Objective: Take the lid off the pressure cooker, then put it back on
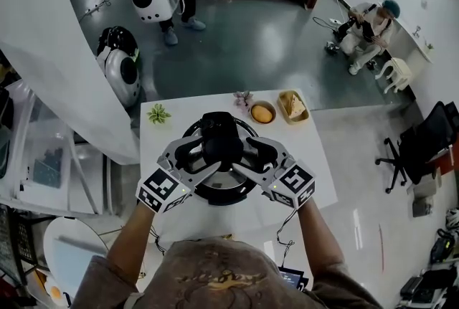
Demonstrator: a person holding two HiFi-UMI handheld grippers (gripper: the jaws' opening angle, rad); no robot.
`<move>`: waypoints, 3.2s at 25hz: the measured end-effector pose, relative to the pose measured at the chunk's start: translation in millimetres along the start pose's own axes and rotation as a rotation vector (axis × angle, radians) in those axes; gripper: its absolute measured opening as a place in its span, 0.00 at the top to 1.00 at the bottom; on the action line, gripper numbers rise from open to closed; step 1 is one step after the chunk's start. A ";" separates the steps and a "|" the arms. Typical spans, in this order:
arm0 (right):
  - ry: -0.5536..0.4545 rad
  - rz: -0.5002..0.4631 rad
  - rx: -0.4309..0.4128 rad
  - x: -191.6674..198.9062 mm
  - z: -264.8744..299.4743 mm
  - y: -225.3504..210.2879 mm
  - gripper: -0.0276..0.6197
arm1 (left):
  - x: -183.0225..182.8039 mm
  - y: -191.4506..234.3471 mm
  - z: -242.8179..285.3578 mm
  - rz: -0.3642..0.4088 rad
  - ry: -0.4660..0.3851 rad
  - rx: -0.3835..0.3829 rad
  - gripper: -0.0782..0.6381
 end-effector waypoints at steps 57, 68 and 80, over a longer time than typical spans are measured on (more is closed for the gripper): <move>0.051 0.041 0.111 -13.7 25.2 6.9 0.52 | -4.3 22.2 19.7 0.151 0.066 0.408 0.55; 0.056 0.128 0.271 -12.7 24.5 15.4 0.52 | -4.8 27.3 24.8 0.221 0.057 0.555 0.55; 0.060 0.149 0.320 -12.6 22.4 19.0 0.52 | -6.6 26.1 26.0 0.244 0.057 0.600 0.54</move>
Point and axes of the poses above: the fingertips, and each gripper's own axes: z forward along the fingers, y to its left, x out of its underside, the point moved 4 cm from there along -z, backward along the fingers, and after that the axes turned 10 degrees about y, right-handed, at the moved point
